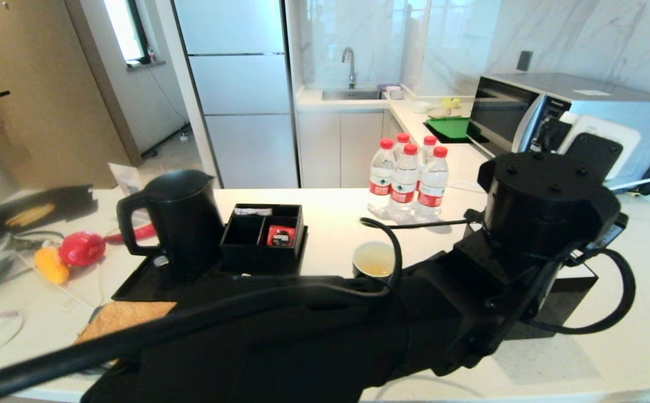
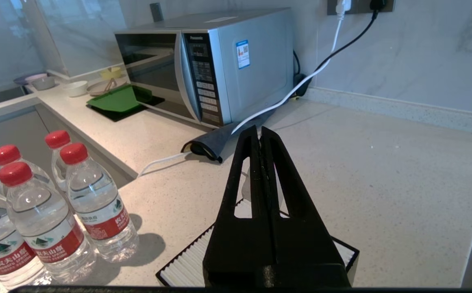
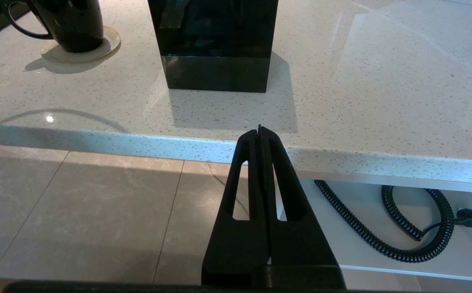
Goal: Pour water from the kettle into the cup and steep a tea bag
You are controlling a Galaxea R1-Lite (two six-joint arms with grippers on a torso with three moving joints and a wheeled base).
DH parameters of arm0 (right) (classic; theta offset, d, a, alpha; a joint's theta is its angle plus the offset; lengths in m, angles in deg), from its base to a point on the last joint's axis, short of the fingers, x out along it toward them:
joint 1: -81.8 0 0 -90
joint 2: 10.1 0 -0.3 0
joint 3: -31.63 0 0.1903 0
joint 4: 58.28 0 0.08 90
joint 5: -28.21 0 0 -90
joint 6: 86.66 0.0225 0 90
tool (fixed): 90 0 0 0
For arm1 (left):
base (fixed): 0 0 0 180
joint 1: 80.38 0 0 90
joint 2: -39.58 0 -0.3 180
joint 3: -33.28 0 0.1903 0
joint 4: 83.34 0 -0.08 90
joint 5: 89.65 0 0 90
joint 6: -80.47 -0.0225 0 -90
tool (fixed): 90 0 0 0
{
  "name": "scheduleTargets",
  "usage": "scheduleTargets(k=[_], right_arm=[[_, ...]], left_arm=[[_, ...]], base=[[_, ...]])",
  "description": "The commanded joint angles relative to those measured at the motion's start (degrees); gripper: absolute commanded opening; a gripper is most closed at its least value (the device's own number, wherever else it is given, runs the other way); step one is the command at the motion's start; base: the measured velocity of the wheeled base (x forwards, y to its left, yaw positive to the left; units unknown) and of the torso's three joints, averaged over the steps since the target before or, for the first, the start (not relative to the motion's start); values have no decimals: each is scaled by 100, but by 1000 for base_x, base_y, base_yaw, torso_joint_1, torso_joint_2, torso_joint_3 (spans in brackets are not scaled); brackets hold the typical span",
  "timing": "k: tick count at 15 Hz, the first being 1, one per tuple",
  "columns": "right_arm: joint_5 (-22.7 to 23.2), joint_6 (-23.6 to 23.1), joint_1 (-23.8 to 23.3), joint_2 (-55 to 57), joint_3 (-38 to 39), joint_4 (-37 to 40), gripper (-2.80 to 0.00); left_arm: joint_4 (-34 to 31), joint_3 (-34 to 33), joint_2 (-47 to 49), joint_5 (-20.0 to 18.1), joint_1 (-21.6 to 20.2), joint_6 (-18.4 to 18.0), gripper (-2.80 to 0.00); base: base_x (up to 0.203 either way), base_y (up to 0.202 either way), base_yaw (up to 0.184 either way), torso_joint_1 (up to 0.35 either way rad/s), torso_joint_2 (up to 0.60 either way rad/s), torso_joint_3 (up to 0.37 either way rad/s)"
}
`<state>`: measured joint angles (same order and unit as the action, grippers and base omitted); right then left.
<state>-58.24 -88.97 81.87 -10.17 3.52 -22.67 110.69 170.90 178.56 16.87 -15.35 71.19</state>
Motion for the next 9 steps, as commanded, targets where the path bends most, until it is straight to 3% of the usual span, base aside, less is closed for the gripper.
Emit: scheduleTargets(k=[1, 9], right_arm=[[5, -6, 1, 7, 0, 7, -280], [5, -6, 1, 7, 0, 7, -280]], left_arm=[[22, 1, 53, -9, -24, -4, -280], [353, 1, 112, 24, -69, -13, -280]], base=[[0, 0, 0, 0, 0, 0], [0, 0, 0, 0, 0, 0]])
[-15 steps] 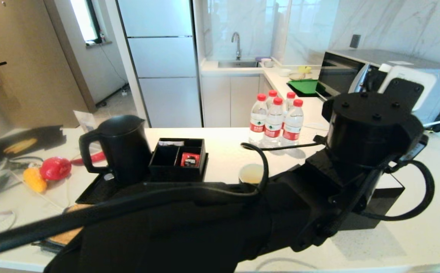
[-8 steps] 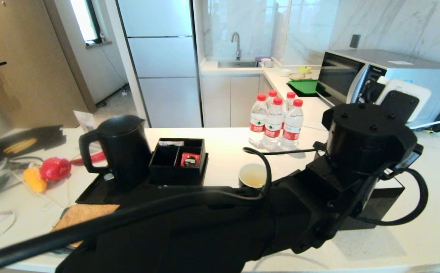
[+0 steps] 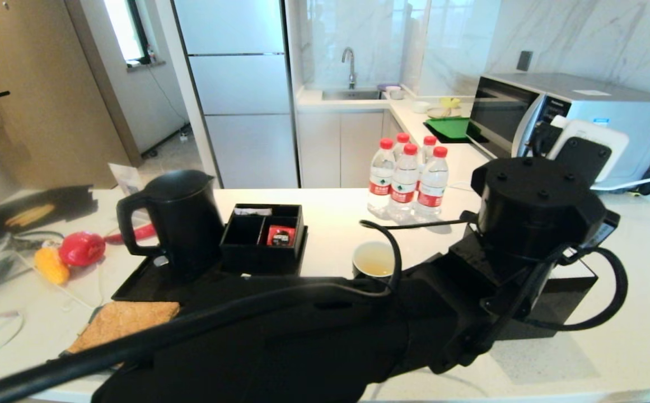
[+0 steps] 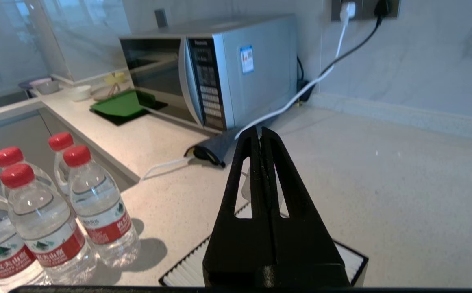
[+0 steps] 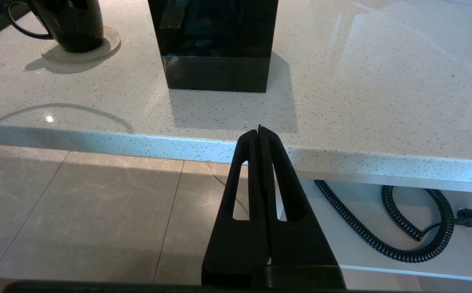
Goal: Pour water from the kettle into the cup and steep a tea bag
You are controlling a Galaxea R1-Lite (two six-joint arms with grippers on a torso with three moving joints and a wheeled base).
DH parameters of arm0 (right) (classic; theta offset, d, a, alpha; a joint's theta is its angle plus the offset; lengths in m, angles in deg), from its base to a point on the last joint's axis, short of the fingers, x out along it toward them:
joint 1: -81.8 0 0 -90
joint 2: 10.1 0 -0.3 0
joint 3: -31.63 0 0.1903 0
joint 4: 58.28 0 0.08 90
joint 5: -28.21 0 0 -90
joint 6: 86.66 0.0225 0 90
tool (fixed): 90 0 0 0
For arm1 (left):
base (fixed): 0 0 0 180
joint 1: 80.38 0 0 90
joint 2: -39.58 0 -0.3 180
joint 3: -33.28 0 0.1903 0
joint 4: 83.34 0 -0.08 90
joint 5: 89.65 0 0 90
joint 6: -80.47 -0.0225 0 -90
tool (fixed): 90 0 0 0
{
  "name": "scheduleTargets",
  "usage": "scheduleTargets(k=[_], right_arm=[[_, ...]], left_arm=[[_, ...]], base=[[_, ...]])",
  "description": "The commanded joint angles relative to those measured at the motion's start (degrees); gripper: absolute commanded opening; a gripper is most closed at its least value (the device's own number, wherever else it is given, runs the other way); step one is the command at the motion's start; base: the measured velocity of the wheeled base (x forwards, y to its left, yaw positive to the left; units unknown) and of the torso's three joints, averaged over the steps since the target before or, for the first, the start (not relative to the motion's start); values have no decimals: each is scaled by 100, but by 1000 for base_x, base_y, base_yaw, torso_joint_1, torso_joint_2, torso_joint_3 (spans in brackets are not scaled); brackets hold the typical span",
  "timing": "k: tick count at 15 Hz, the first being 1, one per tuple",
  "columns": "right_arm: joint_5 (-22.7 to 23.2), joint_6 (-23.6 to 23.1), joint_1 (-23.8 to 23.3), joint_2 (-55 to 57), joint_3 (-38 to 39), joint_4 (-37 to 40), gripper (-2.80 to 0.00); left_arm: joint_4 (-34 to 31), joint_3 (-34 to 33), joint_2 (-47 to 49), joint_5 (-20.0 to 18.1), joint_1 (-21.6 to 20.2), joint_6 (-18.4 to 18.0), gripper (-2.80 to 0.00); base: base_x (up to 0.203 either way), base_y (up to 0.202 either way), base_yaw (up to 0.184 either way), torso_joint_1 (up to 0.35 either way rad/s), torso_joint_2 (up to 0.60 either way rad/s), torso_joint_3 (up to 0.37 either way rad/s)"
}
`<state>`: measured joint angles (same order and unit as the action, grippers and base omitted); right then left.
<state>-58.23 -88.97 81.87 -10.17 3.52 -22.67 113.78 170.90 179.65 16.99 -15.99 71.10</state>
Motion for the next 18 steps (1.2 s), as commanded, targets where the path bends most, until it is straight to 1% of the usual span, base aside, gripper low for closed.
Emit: scheduleTargets(k=[1, 7, 8, 15, 18], right_arm=[[5, -6, 1, 7, 0, 7, -280], [5, -6, 1, 7, 0, 7, -280], [5, -6, 1, 7, 0, 7, -280], [5, -6, 1, 7, 0, 7, -280], [5, -6, 1, 7, 0, 7, -280]], left_arm=[[56, 1, 3, 31, -18, -4, -280], [56, 1, 48, -3, -199, -4, -280], [56, 1, 64, -3, -198, -4, 0], [82, 1, 117, -12, -190, 5, 0], [309, 1, 108, 23, -215, 13, 0]], base=[[0, 0, 0, 0, 0, 0], [0, 0, 0, 0, 0, 0], [0, 0, 0, 0, 0, 0], [0, 0, 0, 0, 0, 0], [0, 0, 0, 0, 0, 0]])
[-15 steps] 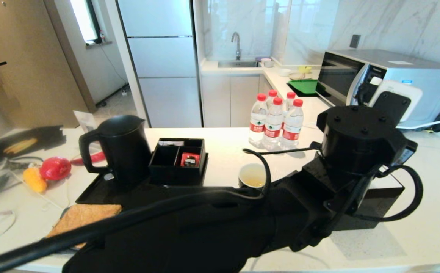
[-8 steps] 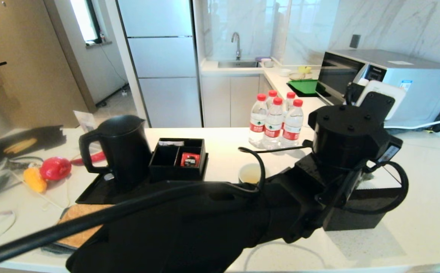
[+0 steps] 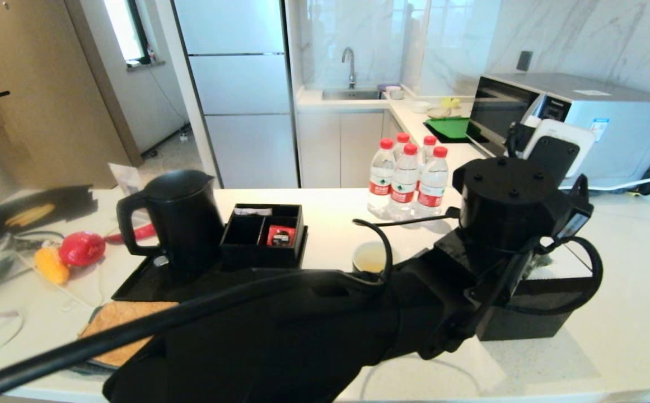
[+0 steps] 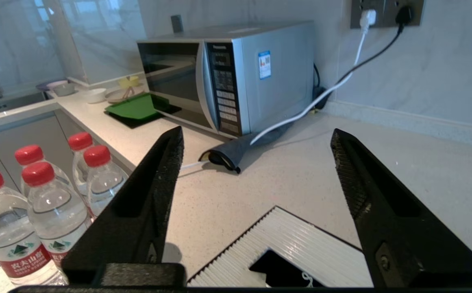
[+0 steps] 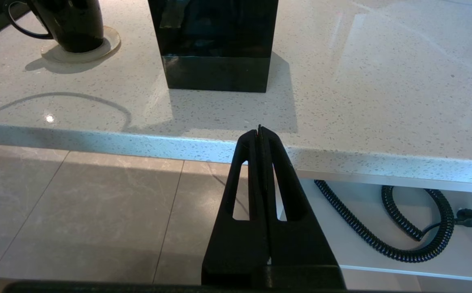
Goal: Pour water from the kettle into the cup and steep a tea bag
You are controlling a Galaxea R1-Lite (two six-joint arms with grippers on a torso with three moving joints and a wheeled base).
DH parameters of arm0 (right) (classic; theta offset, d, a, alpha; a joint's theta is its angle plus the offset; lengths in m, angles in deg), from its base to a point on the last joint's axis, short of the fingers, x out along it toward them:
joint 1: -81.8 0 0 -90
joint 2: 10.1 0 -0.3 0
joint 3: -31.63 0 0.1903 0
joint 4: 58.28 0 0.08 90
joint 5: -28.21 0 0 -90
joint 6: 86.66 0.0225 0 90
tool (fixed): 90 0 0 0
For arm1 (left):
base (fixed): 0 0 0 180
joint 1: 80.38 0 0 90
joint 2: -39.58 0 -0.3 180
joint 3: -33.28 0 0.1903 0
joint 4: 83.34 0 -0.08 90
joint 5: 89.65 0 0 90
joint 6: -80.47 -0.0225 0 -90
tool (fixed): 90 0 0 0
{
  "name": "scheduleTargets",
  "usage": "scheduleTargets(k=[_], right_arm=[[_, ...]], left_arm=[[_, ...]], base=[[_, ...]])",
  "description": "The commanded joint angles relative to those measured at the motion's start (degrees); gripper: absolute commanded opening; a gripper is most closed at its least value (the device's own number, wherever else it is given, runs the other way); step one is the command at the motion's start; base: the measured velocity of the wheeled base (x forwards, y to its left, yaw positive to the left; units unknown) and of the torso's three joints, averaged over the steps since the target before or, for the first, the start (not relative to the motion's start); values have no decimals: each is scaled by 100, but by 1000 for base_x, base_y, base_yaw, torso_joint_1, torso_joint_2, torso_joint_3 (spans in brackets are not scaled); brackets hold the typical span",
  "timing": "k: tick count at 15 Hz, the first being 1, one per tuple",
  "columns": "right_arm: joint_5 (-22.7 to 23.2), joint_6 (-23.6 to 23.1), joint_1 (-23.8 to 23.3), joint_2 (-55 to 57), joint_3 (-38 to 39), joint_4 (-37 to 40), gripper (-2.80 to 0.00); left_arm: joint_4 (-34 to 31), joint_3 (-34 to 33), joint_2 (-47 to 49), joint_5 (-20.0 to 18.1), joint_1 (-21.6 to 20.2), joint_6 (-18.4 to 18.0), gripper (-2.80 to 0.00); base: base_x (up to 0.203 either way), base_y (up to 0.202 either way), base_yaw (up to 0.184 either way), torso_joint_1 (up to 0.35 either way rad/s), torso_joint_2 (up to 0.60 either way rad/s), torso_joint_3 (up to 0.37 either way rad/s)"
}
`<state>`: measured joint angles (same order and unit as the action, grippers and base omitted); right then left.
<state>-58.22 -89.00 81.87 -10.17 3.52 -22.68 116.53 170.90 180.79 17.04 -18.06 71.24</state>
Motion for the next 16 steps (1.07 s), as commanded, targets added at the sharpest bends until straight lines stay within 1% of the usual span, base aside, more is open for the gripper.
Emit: scheduleTargets(k=[1, 8, 9, 13, 16], right_arm=[[3, -3, 1, 7, 0, 8, -280], [3, -3, 1, 7, 0, 8, -280], [3, -3, 1, 7, 0, 8, -280], [3, -3, 1, 7, 0, 8, -280], [3, -3, 1, 7, 0, 8, -280]], left_arm=[[72, 1, -22, 35, -35, -8, 0], [89, -66, -514, 57, -253, -17, 0], [91, -71, -626, 61, -321, -17, -280], [97, -72, -1093, 61, -560, -26, -280], [91, -80, -1532, 33, -795, -142, -280]], base=[[0, 0, 0, 0, 0, 0], [0, 0, 0, 0, 0, 0], [0, 0, 0, 0, 0, 0], [0, 0, 0, 0, 0, 0], [0, 0, 0, 0, 0, 0]])
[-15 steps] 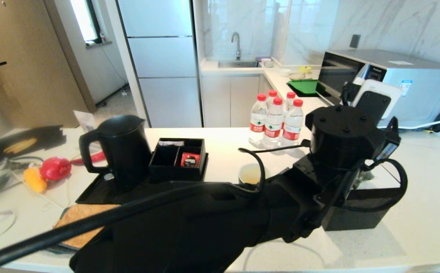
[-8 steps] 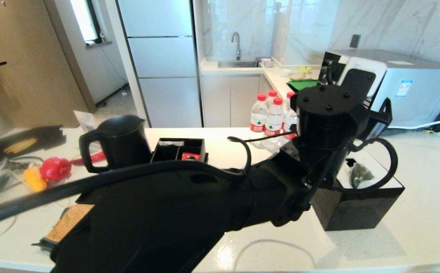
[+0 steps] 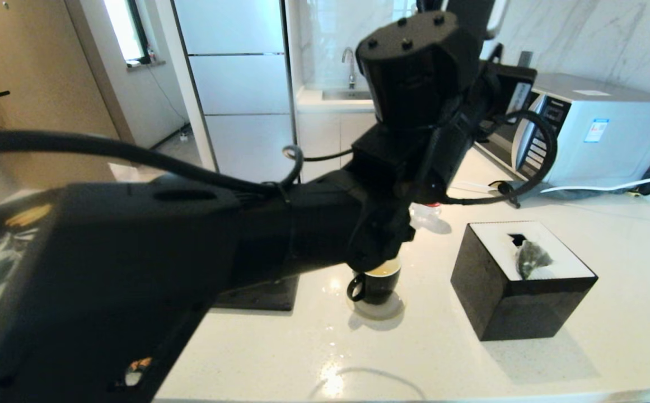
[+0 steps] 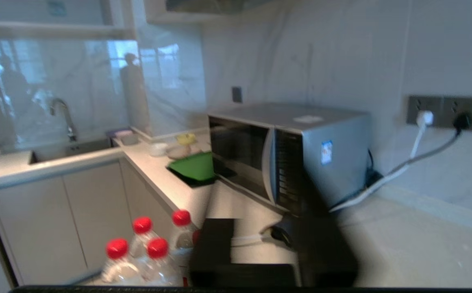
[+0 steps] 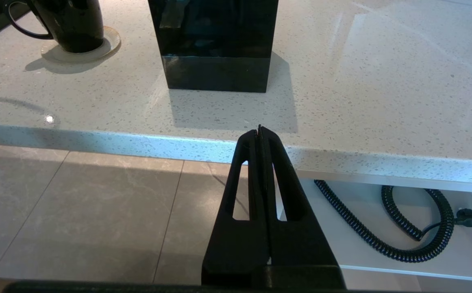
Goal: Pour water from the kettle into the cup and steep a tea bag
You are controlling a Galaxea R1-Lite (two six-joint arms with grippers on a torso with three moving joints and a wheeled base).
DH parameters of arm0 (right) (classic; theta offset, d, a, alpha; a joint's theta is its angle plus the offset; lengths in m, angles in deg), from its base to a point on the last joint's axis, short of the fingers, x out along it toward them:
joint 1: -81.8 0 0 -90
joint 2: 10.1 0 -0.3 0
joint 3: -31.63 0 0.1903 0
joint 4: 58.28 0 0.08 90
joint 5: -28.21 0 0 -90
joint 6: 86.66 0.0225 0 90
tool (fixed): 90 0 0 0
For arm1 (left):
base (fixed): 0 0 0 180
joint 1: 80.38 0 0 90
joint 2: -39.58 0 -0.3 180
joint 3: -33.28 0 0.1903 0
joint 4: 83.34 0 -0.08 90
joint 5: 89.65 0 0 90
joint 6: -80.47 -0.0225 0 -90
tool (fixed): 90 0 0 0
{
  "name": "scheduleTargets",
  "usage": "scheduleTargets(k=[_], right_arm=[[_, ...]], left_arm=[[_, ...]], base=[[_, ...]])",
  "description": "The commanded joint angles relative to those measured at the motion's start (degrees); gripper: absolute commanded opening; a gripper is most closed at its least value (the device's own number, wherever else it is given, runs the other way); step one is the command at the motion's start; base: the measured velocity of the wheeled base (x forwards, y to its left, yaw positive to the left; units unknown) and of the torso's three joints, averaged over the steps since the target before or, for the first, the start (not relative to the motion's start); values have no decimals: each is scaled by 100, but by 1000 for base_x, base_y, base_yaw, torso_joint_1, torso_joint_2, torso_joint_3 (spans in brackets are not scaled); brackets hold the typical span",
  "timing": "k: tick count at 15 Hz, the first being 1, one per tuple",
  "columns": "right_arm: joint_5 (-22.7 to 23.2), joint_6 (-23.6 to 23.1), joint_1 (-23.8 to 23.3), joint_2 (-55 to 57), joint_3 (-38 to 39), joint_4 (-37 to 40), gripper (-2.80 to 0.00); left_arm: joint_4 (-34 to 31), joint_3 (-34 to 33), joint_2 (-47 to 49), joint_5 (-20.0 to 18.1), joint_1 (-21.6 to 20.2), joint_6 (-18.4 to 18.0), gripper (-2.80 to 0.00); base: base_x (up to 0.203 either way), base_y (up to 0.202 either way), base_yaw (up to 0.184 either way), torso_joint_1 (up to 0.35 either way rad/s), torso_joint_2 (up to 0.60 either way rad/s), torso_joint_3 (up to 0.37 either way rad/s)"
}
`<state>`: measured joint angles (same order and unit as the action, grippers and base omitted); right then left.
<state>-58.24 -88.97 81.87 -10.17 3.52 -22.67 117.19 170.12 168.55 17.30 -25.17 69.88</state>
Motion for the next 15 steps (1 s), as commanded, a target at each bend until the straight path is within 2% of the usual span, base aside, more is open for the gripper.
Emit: scheduleTargets(k=[1, 3, 4, 6, 8, 9, 12, 13, 15], right_arm=[[5, -6, 1, 7, 0, 7, -280], [5, -6, 1, 7, 0, 7, -280], [5, -6, 1, 7, 0, 7, -280], [5, -6, 1, 7, 0, 7, -280], [5, -6, 1, 7, 0, 7, -280], [5, -6, 1, 7, 0, 7, -280], [5, -6, 1, 7, 0, 7, -280], [5, -6, 1, 7, 0, 7, -280], [5, -6, 1, 7, 0, 7, -280]], left_arm=[[17, -17, -468, -11, -161, -31, -280], [94, -57, -761, -55, -279, -104, -280], [366, -89, -868, -141, -348, -101, -280], [804, -423, -1106, -478, -484, -62, -280], [779, -918, -1662, -540, -570, -41, -280], [567, -1173, -2000, -540, -621, -37, -280], [-660, -2109, -3316, -560, -1073, 6, -280], [-1018, -2619, -3712, -562, -1313, 103, -280], [-1314, -3737, -4435, -559, -1903, 391, -280]], base=[[0, 0, 0, 0, 0, 0], [0, 0, 0, 0, 0, 0], [0, 0, 0, 0, 0, 0], [0, 0, 0, 0, 0, 0], [0, 0, 0, 0, 0, 0], [0, 0, 0, 0, 0, 0], [0, 0, 0, 0, 0, 0], [0, 0, 0, 0, 0, 0], [0, 0, 0, 0, 0, 0]])
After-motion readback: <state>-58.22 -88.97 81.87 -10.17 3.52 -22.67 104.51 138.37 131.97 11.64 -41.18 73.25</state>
